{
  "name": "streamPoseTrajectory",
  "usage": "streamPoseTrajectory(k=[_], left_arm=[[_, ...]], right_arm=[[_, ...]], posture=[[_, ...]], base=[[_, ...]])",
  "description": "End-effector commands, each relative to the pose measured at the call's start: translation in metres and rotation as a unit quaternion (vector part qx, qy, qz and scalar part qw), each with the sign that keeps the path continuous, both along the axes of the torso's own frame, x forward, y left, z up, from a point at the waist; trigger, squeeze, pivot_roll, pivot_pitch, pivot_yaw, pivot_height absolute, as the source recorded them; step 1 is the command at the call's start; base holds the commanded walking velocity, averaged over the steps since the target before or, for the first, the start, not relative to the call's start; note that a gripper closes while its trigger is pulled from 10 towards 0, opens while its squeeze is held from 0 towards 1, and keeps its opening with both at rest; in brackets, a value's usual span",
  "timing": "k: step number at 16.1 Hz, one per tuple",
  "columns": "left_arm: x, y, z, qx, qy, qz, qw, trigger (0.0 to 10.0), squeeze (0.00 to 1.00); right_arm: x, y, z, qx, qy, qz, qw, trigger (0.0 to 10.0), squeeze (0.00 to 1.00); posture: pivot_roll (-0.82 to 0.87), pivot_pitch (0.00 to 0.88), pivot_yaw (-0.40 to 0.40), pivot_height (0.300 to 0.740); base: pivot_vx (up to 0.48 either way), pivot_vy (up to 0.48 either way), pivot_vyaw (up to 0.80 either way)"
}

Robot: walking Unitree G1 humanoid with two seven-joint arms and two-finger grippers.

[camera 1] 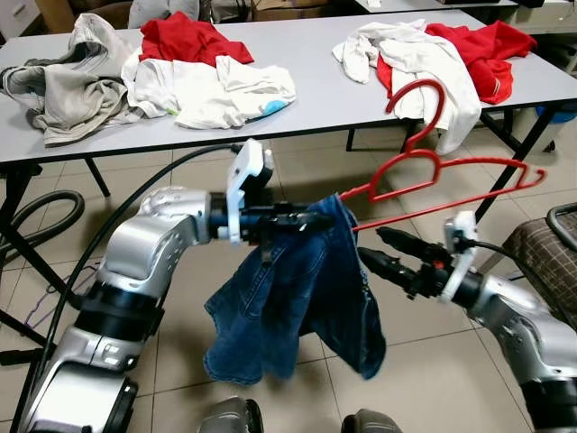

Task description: Hang hanger

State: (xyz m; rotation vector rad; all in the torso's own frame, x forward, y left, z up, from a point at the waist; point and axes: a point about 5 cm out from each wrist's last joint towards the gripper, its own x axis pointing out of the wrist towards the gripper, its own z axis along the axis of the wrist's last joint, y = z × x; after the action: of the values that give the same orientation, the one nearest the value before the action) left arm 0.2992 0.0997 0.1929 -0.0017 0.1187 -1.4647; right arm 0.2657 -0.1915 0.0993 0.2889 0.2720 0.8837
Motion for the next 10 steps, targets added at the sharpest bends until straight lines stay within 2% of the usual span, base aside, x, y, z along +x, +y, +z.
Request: streamPoseTrajectory(k=[1, 2, 6, 8, 10], left_arm=[[0.001, -0.004, 0.012, -0.008, -0.025, -0.014, 1.000, 0.0, 0.00], [0.002, -0.006, 0.019, -0.017, -0.030, -0.014, 0.999, 0.0, 0.00], [0.007, -0.007, 0.025, -0.025, -0.039, -0.005, 0.999, 0.0, 0.00], [0.011, -0.004, 0.017, 0.002, -0.044, 0.018, 0.999, 0.0, 0.00], [0.014, -0.002, 0.014, 0.011, -0.044, 0.034, 0.998, 0.0, 0.00]], right_arm=[[0.004, -0.001, -0.007, -0.032, 0.018, -0.017, 0.999, 10.0, 0.00], [0.006, -0.002, -0.012, -0.056, 0.026, -0.019, 0.998, 10.0, 0.00], [0.005, 0.002, -0.010, -0.041, 0.018, -0.011, 0.999, 10.0, 0.00], [0.008, 0.000, 0.002, -0.003, -0.012, -0.032, 0.999, 10.0, 0.00], [0.005, -0.005, 0.014, 0.037, -0.032, -0.033, 0.998, 10.0, 0.00]], posture=[[-0.16, 0.000, 0.051, 0.740], [-0.16, 0.000, 0.055, 0.740], [-0.16, 0.000, 0.055, 0.740], [-0.16, 0.000, 0.055, 0.740], [-0.16, 0.000, 0.055, 0.740]], base=[[0.000, 0.000, 0.00], [0.000, 0.000, 0.00], [0.000, 0.000, 0.00], [0.000, 0.000, 0.00], [0.000, 0.000, 0.00]])
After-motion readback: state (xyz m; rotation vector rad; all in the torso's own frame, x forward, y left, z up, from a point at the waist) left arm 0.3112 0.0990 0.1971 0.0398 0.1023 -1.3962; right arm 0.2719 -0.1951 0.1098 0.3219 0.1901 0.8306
